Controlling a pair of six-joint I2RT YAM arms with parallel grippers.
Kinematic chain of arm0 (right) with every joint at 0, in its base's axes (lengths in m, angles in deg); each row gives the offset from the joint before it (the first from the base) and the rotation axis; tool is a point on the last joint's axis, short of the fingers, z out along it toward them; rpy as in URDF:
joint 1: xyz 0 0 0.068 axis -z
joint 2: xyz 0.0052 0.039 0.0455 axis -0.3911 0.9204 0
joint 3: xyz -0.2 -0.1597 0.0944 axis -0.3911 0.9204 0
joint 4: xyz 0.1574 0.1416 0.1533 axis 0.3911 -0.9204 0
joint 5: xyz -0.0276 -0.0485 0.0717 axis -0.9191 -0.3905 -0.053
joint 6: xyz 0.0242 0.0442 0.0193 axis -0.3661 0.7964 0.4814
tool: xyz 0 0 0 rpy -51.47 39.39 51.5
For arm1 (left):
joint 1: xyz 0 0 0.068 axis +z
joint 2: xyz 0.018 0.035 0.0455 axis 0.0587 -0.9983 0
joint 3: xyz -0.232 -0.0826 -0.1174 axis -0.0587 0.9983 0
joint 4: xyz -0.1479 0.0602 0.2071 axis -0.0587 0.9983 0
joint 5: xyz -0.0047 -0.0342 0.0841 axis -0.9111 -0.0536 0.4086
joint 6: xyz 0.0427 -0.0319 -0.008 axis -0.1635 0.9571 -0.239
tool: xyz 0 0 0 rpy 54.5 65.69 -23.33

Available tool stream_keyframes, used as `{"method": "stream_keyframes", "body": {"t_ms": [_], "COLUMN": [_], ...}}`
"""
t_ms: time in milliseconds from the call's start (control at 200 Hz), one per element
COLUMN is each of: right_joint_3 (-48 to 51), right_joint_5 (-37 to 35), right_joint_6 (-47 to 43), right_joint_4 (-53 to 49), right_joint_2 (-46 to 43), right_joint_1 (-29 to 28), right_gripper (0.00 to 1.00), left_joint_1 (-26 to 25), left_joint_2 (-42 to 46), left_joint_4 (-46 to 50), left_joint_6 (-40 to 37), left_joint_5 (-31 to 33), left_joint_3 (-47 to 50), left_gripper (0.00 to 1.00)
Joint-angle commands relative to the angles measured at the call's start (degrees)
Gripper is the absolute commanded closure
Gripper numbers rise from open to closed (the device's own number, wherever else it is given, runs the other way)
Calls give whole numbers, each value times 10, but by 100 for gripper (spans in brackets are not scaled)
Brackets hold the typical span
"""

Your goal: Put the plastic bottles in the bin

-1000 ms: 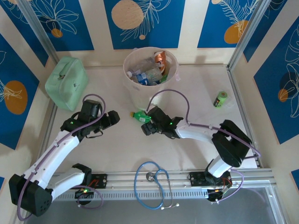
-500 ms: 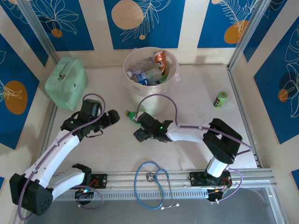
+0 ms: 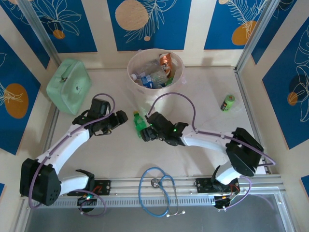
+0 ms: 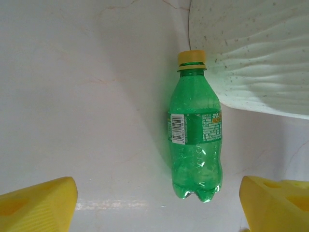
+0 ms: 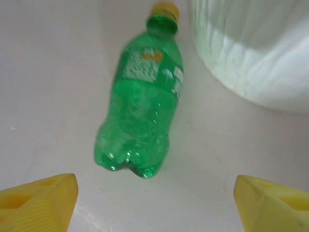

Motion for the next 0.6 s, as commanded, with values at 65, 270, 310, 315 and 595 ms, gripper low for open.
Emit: {"method": "stream_keyframes", "body": {"t_ms": [65,270,310,315,595], "right_joint_3": [-56,-122,-134,-135,-207], "right_joint_5": [4,17,17,17,-12], "right_joint_6": [61,70,67,67,67], "right_joint_4": [-38,-78,-83,-83,-156], "right_joint_2": [62,144,158,160,235], "right_joint_1": [-13,3,6,6,1], "right_gripper": [15,13,13,13,24], "left_joint_1": [17,35,37,37,46], "left_joint_2": [35,55,58,58,67], "left_joint_4": [18,26,28,28,37], "left_joint_6": [-13,-16,-17,-17,-21], "left_joint_5": [4,-6,-6,-6,-8], "left_joint_3": [1,18,17,17,18], "left_gripper": [12,12,12,12,12]}}
